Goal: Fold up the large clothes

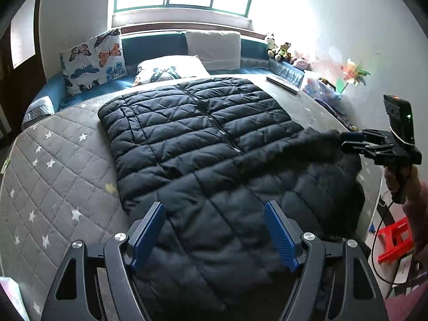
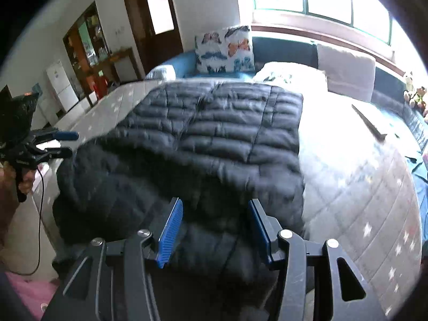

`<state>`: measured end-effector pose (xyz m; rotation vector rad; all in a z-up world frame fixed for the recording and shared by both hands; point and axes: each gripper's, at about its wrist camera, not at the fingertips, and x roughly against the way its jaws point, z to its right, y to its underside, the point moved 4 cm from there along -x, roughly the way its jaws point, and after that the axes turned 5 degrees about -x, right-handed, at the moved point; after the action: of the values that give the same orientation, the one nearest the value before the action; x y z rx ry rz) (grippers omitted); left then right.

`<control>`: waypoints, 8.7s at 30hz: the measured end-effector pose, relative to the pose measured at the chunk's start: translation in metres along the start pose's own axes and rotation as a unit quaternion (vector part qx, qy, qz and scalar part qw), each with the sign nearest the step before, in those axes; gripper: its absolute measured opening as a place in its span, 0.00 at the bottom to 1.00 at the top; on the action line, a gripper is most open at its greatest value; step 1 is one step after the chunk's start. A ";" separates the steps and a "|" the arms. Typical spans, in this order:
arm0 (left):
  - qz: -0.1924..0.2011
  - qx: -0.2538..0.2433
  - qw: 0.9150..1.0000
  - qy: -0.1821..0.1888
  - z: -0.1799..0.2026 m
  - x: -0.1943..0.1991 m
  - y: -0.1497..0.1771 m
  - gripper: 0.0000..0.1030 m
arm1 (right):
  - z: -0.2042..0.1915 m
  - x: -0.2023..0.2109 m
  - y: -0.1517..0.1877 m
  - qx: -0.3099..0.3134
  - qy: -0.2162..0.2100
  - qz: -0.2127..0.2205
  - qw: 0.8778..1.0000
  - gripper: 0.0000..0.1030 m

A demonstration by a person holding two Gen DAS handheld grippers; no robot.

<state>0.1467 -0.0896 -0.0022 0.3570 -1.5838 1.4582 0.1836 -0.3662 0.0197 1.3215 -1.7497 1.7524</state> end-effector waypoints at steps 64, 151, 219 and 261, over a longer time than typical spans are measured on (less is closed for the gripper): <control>-0.054 -0.108 0.992 0.023 0.137 0.020 0.079 0.09 | -0.136 0.010 0.186 0.342 0.064 -0.011 0.937 0.55; 0.063 -0.096 0.975 -0.189 -0.059 0.013 -0.036 0.39 | -0.115 -0.048 -0.132 0.093 -0.011 0.054 0.994 0.17; -0.016 -0.015 0.993 -0.117 -0.066 -0.043 -0.051 0.84 | -0.096 -0.121 -0.072 0.030 -0.042 -0.056 0.997 0.42; -0.017 0.025 0.995 -0.099 -0.067 -0.081 0.009 0.84 | -0.019 -0.068 0.026 -0.021 0.057 -0.061 0.996 0.51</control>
<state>0.2118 -0.0570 -0.0786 0.5694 -1.6907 1.4753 0.1911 -0.3292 -0.0454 1.2564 -1.6004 1.6802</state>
